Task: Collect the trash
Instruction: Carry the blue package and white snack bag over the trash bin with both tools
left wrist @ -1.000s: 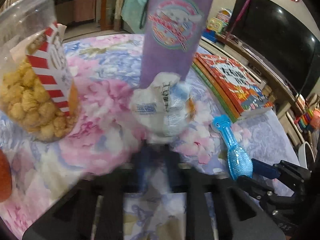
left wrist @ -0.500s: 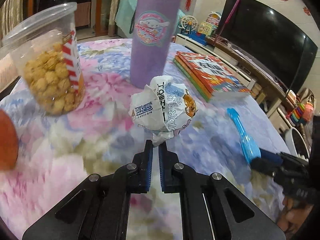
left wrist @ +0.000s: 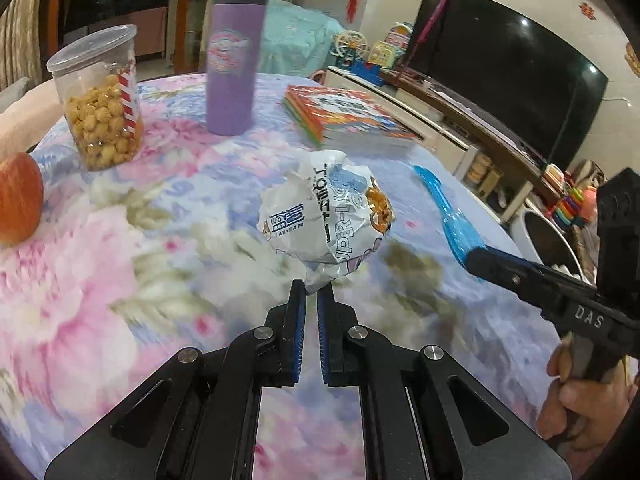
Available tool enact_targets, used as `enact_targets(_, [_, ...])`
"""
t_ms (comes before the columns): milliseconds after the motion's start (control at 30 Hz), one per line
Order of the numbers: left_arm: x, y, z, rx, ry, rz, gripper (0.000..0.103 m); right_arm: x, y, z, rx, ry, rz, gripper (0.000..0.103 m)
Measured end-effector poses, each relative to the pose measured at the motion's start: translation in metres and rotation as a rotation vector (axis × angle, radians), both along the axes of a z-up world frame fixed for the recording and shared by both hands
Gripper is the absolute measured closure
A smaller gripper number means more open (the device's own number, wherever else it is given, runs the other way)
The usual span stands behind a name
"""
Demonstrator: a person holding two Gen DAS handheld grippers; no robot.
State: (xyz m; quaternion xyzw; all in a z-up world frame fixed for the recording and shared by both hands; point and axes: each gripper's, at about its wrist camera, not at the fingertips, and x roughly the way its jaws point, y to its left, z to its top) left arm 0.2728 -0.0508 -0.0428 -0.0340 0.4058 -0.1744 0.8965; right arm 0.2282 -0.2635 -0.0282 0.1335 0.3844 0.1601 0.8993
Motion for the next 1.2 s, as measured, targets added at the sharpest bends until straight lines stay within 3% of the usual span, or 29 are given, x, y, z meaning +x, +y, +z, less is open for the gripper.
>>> enact_targets(533, [-0.076,-0.059,0.002,-0.008,0.021,-0.039,0.098,-0.075,-0.057,0.005,0.04,-0.015,-0.045,0.063])
enact_targets(1200, [-0.111,-0.116,0.017,0.013,-0.005,-0.138,0.098,-0.122,-0.106,0.016,0.083,-0.068,-0.137,0.063])
